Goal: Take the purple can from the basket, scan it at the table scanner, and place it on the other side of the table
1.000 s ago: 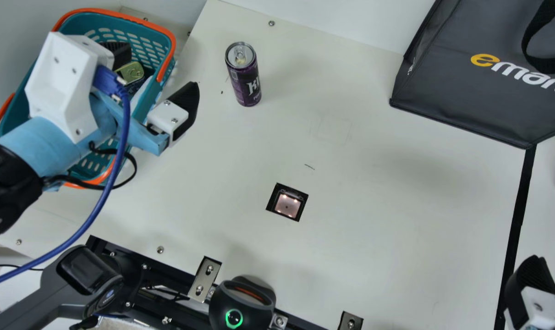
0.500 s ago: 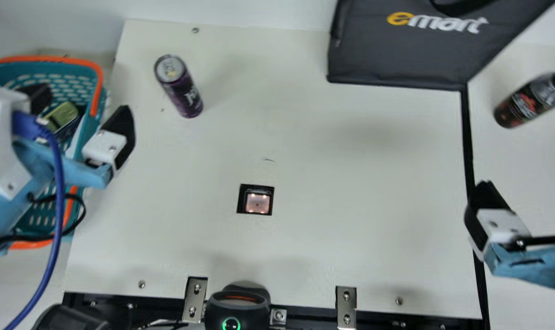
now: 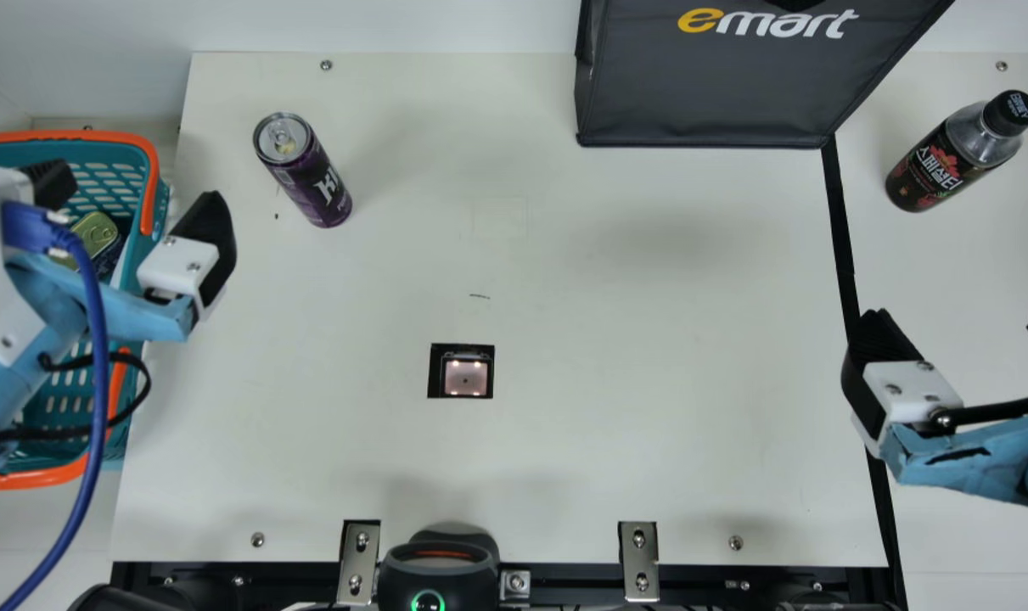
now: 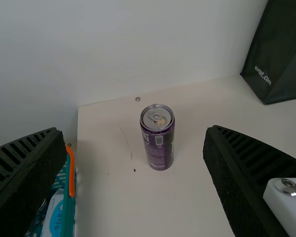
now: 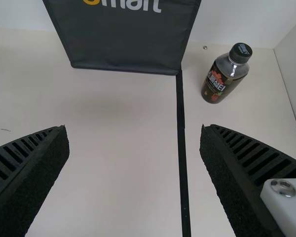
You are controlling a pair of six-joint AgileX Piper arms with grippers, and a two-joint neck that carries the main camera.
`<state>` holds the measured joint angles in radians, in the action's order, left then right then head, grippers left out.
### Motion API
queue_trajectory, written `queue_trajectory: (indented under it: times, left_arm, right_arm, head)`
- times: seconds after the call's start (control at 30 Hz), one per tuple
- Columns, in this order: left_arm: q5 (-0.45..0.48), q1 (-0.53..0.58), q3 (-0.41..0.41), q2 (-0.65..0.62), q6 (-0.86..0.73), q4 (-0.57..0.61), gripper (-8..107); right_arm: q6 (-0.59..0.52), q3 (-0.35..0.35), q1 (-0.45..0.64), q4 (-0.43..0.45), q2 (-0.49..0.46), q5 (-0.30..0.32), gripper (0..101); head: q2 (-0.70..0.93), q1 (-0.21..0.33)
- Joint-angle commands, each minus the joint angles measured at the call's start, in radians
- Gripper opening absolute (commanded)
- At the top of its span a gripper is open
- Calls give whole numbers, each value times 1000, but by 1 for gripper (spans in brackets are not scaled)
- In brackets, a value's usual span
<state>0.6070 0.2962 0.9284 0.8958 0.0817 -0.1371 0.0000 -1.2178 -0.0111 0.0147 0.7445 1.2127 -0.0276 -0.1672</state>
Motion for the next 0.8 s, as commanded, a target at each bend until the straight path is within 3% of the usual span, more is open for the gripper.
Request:
queue_trajectory:
  times: [0.0, 0.77]
  left_arm:
    - [-4, -2, 20, 25, -2, 6, 90]
    - [24, -16, 178, 287, -48, 102, 90]
  right_arm:
    - [0, 0, 0, 0, 0, 0, 95]
    - [0, 0, 0, 0, 0, 0, 95]
  head:
    - [0, 29]
    - [0, 29]
